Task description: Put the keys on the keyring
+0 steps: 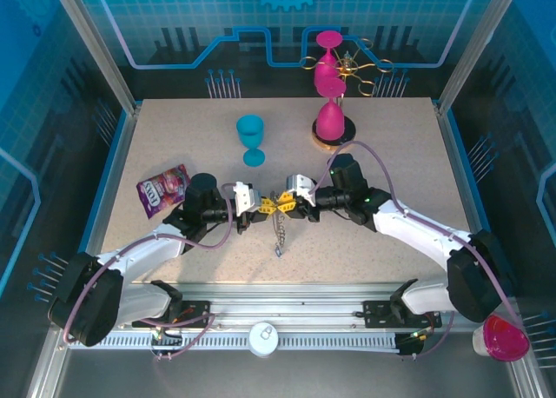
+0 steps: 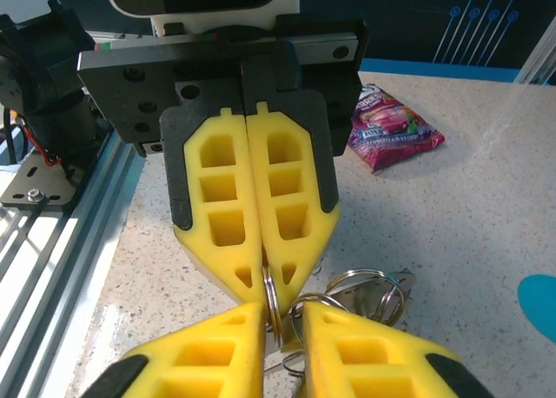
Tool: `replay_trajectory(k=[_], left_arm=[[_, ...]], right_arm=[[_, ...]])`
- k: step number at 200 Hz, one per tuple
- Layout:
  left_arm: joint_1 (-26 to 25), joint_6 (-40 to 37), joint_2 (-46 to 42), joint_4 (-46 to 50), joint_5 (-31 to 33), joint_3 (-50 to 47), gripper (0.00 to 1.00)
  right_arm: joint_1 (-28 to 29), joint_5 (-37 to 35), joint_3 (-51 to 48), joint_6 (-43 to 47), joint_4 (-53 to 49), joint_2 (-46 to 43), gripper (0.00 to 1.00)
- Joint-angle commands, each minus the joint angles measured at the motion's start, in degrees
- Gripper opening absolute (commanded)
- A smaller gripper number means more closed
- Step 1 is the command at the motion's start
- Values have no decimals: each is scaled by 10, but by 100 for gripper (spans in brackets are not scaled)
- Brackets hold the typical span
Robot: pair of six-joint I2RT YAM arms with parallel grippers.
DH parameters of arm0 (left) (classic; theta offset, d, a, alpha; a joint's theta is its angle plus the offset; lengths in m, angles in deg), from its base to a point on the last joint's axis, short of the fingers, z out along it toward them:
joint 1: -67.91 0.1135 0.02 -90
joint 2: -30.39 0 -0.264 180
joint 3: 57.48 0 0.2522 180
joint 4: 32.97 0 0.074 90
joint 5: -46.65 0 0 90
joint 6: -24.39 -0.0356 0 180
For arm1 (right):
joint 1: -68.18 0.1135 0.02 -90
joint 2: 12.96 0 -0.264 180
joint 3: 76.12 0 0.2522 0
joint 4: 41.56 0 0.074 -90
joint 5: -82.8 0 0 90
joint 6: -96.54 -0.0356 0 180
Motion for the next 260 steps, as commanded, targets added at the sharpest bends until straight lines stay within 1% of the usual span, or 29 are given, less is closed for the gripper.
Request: replay_trajectory(k=[1, 15, 27, 39, 45, 50, 59, 71, 86, 104, 134, 150, 170, 183, 194, 202, 217, 228, 242, 260], left_arm=[[4, 14, 6, -38, -30, -5, 0], [5, 18, 6, -42, -31, -5, 0], [6, 20, 6, -44, -32, -6, 0], [5, 22, 6, -43, -28, -5, 0], [6, 22, 5, -42, -23, -5, 7], [5, 21, 6, -40, -18, -5, 11], [6, 16, 6, -34, -14, -4, 14], [5, 7, 5, -13, -9, 2, 15], [5, -10, 6, 20, -9, 12, 15], [4, -16, 9, 35, -9, 17, 15], [4, -25, 13, 54, -8, 25, 14], [4, -26, 13, 56, -7, 26, 11], [4, -28, 13, 59, -7, 27, 7], [4, -29, 13, 59, -6, 28, 0], [4, -30, 12, 58, -4, 27, 0], [4, -29, 13, 54, -1, 25, 0], [4, -26, 11, 43, -3, 19, 0], [4, -20, 10, 30, -6, 15, 0], [4, -14, 9, 13, -10, 8, 0], [4, -4, 6, -17, -16, -2, 0]], right_arm=[[-2, 25, 1, -8, 18, 13, 13], [-2, 28, 4, -7, 16, 15, 7], [-2, 29, 7, -4, 11, 16, 0], [-2, 27, 13, 5, -5, 15, 0], [-1, 22, 17, 11, -17, 14, 0], [0, 17, 22, 17, -27, 13, 0], [2, 8, 22, 33, -54, 11, 0], [6, -10, 55, 62, -111, 13, 0], [17, -42, 88, 102, -187, 23, 0], [31, -76, 125, 141, -261, 39, 0], [41, -82, 155, 154, -287, 53, 0], [48, -88, 174, 165, -307, 63, 0], [62, -104, 203, 185, -345, 82, 0], [66, -108, 216, 193, -365, 88, 0], [64, -101, 216, 187, -362, 84, 0], [56, -87, 206, 173, -342, 75, 0], [35, -49, 171, 132, -281, 48, 16], [17, -18, 140, 99, -227, 29, 22], [-1, 12, 108, 68, -176, 14, 25], [-11, 26, 81, 56, -149, 10, 26]])
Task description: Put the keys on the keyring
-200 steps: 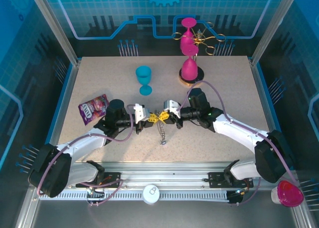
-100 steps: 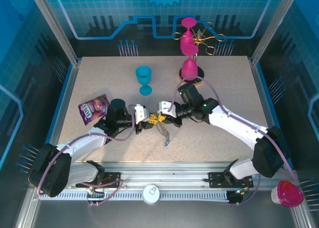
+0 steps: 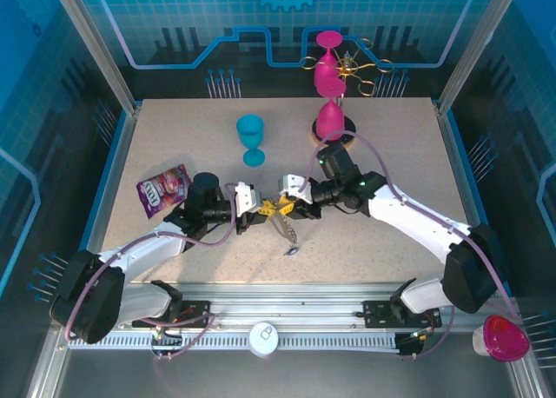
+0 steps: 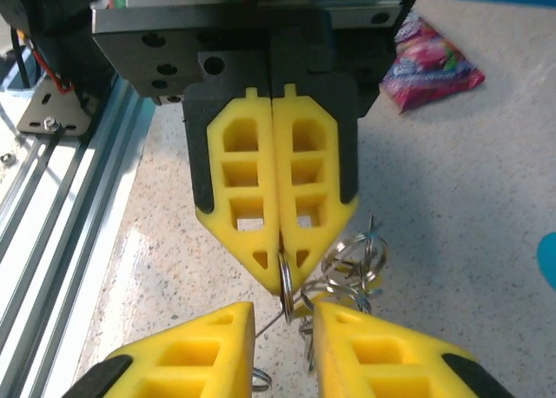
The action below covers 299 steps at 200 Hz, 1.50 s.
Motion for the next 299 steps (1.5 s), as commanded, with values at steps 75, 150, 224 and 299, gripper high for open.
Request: replay_trajectory(k=[75, 150, 224, 299], left_arm=[[-1, 28, -5, -98, -30, -22, 0], [0, 36, -3, -112, -43, -24, 0], [0, 29, 2, -94, -31, -20, 4], [-1, 7, -1, -31, -8, 2, 14]], right_arm=[[-12, 80, -36, -55, 90, -1, 24], [-6, 70, -27, -46, 87, 16, 19], [-1, 74, -12, -36, 71, 20, 0], [40, -57, 93, 55, -142, 62, 0]])
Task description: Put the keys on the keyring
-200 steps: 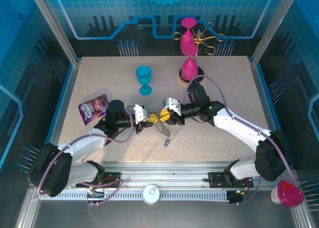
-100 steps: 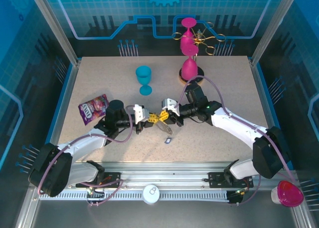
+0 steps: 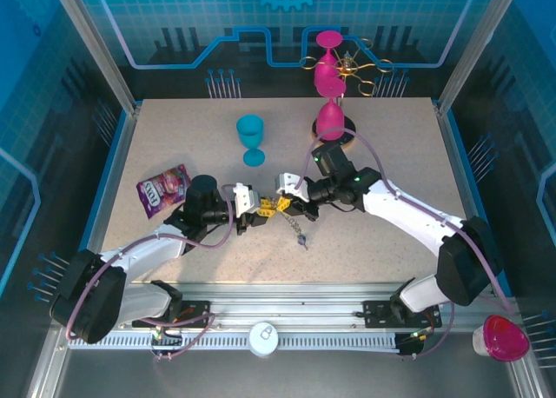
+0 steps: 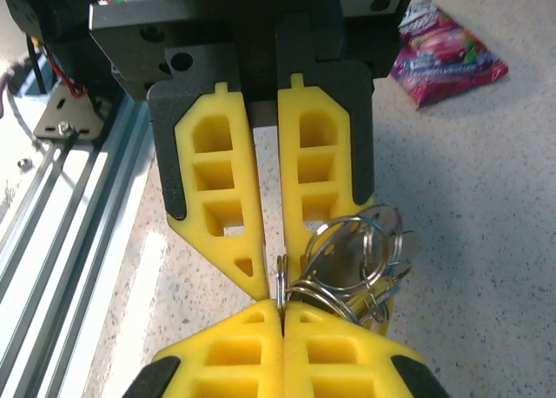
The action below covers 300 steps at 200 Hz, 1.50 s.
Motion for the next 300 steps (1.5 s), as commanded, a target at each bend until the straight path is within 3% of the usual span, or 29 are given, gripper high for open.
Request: replay_trajectory(k=[1, 38, 86, 94, 110, 127, 150, 182, 261, 300], left_arm=[[-1, -17, -1, 15, -3, 22, 14], [-1, -20, 1, 31, -3, 28, 13], [-1, -50, 4, 77, 6, 43, 0], [-1, -52, 2, 74, 10, 41, 0], [0, -50, -5, 55, 11, 31, 0], [0, -33, -9, 14, 1, 17, 0], [-1, -22, -10, -18, -15, 7, 0], [0, 1, -7, -62, -28, -3, 0], [0, 17, -3, -91, -68, -10, 0], [0, 15, -2, -90, -70, -10, 0]], right_arm=[[23, -49, 44, 40, -88, 16, 0], [59, -108, 97, 67, -152, 49, 0], [80, -130, 159, 78, -217, 78, 0], [72, -110, 151, 63, -199, 67, 0], [44, -57, 105, 15, -125, 29, 19], [3, 15, 37, -41, -28, -12, 27], [-19, 69, -40, -79, 77, -45, 27], [-21, 74, -92, -90, 143, -53, 27], [-21, 51, -115, -101, 195, -59, 25], [-24, 80, -117, -102, 197, -63, 23]])
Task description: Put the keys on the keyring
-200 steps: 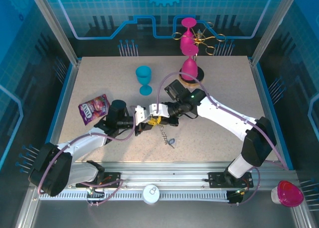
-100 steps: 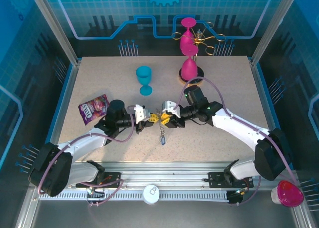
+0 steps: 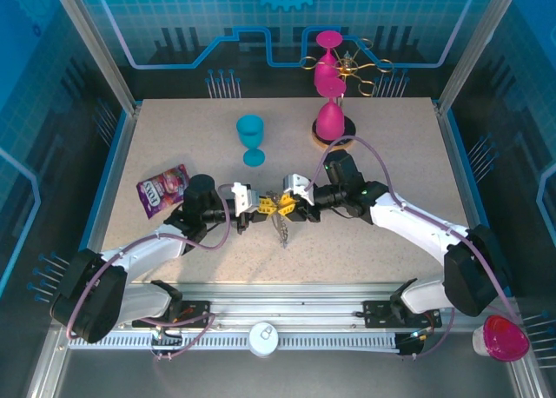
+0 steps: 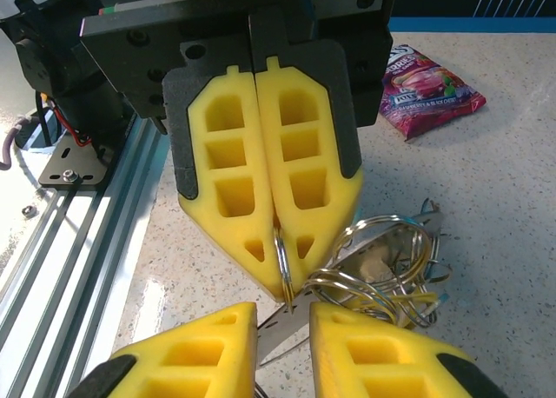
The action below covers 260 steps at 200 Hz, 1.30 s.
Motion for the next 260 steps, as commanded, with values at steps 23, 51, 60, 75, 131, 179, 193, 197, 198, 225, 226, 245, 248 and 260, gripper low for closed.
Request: replay_trajectory(k=[23, 51, 60, 75, 131, 179, 193, 197, 198, 225, 226, 245, 248, 260], left_arm=[[-1, 7, -4, -31, -44, -7, 0], [-1, 3, -4, -27, -42, -6, 0], [-1, 3, -5, -26, -43, -5, 0], [-1, 2, -3, -24, -43, -5, 0], [-1, 5, -2, -23, -43, -2, 0], [-1, -5, -3, 40, -9, 21, 12], [-1, -15, -5, 66, -1, 28, 13], [-2, -18, -5, 72, 0, 29, 14], [-1, -19, -5, 73, 0, 29, 14], [-2, -34, -3, 110, 2, 42, 17], [-2, -34, -3, 111, 2, 42, 17], [-2, -41, -1, 129, 7, 48, 17], [-2, -43, -1, 132, 7, 49, 17], [-2, -48, 1, 148, 9, 54, 17]], right_arm=[[-6, 38, -6, -9, 31, -14, 23], [-10, 32, -15, -13, 44, -21, 23], [-11, 33, -17, -14, 48, -23, 23], [-11, 36, -18, -14, 51, -22, 20], [-9, 54, -12, -22, 58, -9, 3], [8, -1, 31, 34, -45, 2, 0], [17, -30, 52, 58, -91, 8, 0], [19, -38, 58, 66, -105, 11, 0], [20, -40, 60, 67, -109, 12, 0], [41, -92, 105, 109, -192, 37, 0], [42, -94, 106, 110, -195, 38, 0], [52, -116, 127, 125, -226, 51, 0], [53, -117, 129, 126, -228, 52, 0], [58, -125, 135, 130, -234, 54, 0]])
